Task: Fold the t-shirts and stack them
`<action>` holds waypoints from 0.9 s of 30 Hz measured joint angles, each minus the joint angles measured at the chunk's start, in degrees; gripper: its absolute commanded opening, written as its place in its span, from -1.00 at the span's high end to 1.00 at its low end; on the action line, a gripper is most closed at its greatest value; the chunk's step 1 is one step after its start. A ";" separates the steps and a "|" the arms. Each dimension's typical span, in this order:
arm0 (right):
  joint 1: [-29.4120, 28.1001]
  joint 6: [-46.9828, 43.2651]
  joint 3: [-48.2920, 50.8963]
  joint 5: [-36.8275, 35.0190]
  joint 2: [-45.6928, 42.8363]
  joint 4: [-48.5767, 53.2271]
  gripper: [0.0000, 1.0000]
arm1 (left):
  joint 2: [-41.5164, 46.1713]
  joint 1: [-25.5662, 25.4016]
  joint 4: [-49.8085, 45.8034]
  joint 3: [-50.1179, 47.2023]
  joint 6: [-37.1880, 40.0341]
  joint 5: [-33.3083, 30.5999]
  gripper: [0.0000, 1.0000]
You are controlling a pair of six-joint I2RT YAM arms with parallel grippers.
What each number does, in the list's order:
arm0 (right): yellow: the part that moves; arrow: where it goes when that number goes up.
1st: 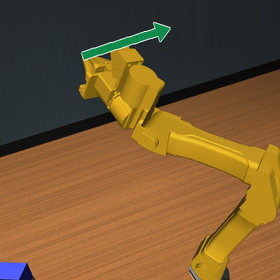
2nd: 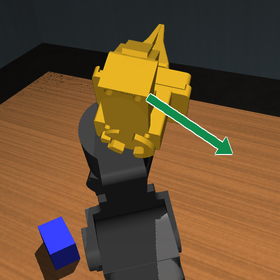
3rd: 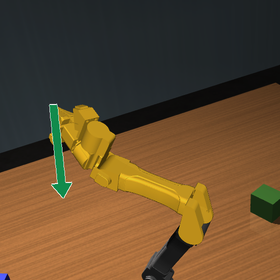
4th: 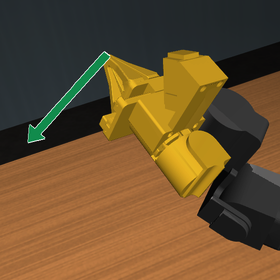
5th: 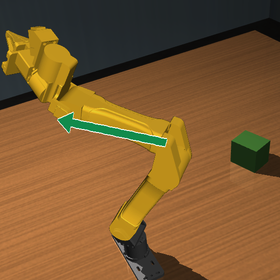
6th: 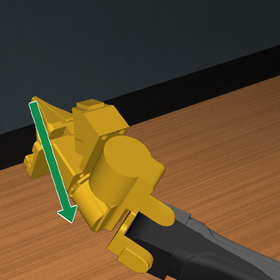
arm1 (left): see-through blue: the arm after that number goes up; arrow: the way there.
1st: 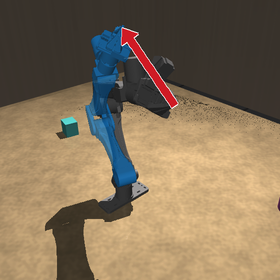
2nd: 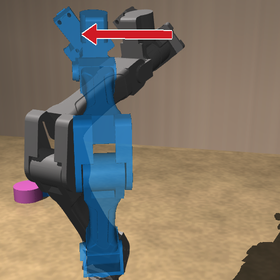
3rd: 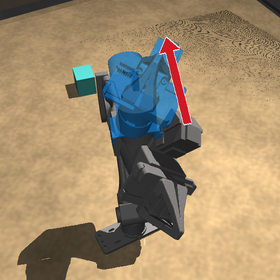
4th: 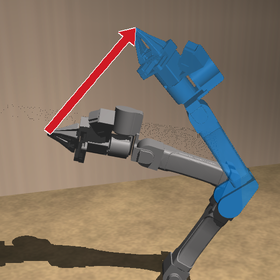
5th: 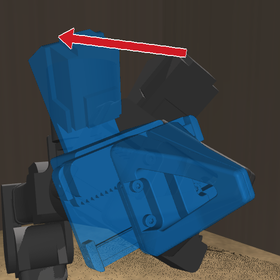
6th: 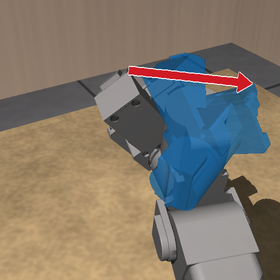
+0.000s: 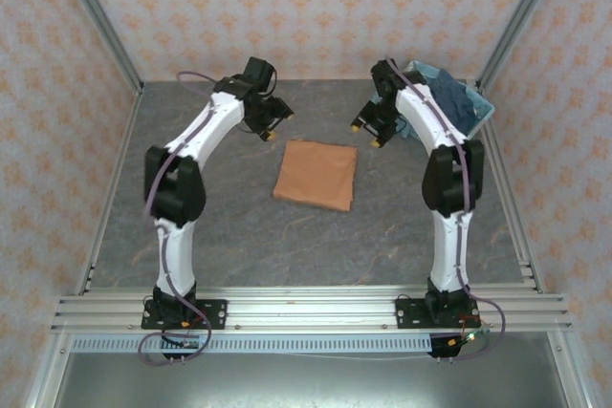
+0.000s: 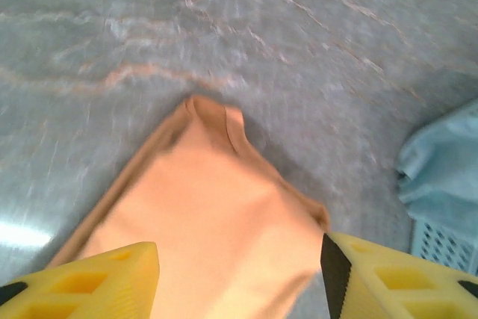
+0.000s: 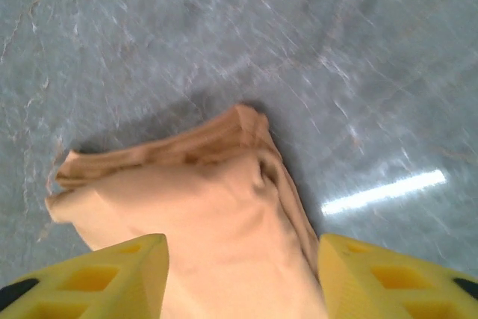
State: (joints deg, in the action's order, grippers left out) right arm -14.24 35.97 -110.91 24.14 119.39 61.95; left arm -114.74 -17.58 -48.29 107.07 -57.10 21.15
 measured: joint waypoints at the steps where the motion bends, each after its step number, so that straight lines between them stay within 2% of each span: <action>1: -0.20 0.09 4.74 -0.13 -3.72 -1.84 0.02 | 4.68 -0.98 0.66 -4.35 -0.46 -0.39 -0.13; 4: -1.20 1.01 19.21 0.33 -14.80 -7.63 -0.02 | 16.72 -4.70 4.61 -17.86 -4.44 0.02 -0.12; 7: -2.36 3.23 33.90 2.84 -25.05 -15.39 -0.07 | 24.09 -9.33 10.71 -31.56 -11.69 0.68 -0.11; 12: -3.15 7.58 50.12 6.62 -34.16 -25.03 -0.12 | 25.59 -16.92 22.45 -48.41 -25.68 -1.07 -0.26; 15: -3.15 8.98 53.77 8.04 -35.41 -28.11 -0.12 | 25.18 -20.24 30.56 -54.34 -33.90 -3.39 -0.28; 19: -3.15 9.97 55.12 9.46 -36.76 -30.60 -0.15 | 22.56 -21.59 40.48 -57.31 -41.66 -6.64 -0.29; 27: -3.15 10.75 55.12 12.85 -38.32 -32.98 -0.20 | 15.80 -23.06 50.86 -57.59 -48.78 -9.86 -0.19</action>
State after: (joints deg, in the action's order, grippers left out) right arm -17.39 46.72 -55.79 36.99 81.08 28.97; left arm -98.94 -40.64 2.57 49.47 -105.89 11.29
